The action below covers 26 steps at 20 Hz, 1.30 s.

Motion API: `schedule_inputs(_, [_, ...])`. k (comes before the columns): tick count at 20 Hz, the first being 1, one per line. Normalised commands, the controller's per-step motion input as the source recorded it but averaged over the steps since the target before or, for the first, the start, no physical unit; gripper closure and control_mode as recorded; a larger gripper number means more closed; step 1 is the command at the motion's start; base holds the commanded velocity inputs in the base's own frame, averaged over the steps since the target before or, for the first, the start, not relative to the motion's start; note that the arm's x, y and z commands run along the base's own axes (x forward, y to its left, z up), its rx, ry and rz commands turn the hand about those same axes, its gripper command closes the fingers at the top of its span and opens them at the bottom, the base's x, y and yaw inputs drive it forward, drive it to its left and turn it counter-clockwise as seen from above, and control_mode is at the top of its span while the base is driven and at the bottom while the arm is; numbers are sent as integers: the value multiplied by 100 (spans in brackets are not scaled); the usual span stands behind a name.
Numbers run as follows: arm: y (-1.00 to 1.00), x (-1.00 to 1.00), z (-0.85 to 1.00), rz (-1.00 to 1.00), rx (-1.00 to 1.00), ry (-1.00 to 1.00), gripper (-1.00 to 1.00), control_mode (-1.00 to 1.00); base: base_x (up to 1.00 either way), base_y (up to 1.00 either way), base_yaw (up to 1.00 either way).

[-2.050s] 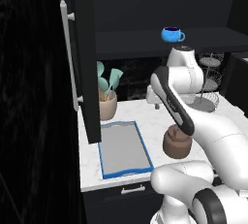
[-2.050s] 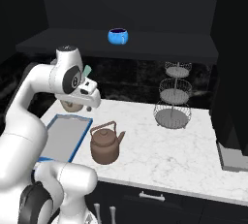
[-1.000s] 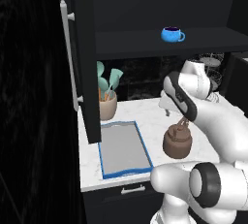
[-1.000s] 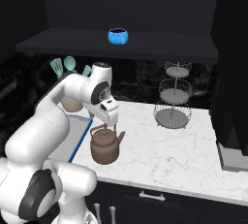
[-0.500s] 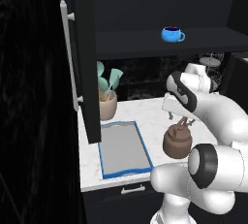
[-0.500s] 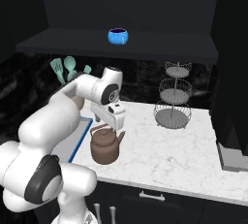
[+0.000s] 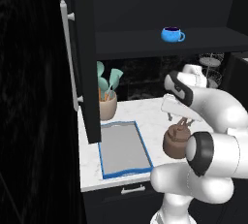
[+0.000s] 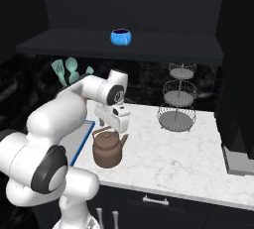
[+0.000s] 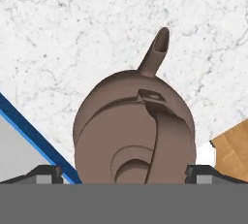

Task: Pick the kettle from the counter and place it on the tray. Then pick the mug from the cabinet and place it on the tray. Then close the cabinet doors.

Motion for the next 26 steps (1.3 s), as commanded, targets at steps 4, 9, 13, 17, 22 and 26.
schedule_inputs(4, [0,1,-9,-1,0,3,-100,-100,0,0,0])
schedule_inputs(9, [0,0,-16,-1,0,4,100,-100,0,0,0])
schedule_inputs(13, [0,0,-13,0,0,3,100,-100,0,0,0])
schedule_inputs(17, [0,-4,-8,0,0,1,100,-100,0,0,0])
schedule_inputs(22, [0,-36,-1,-8,1,-3,100,-100,0,0,0])
schedule_inputs(26, [1,-49,8,-19,4,-4,100,-100,0,0,0])
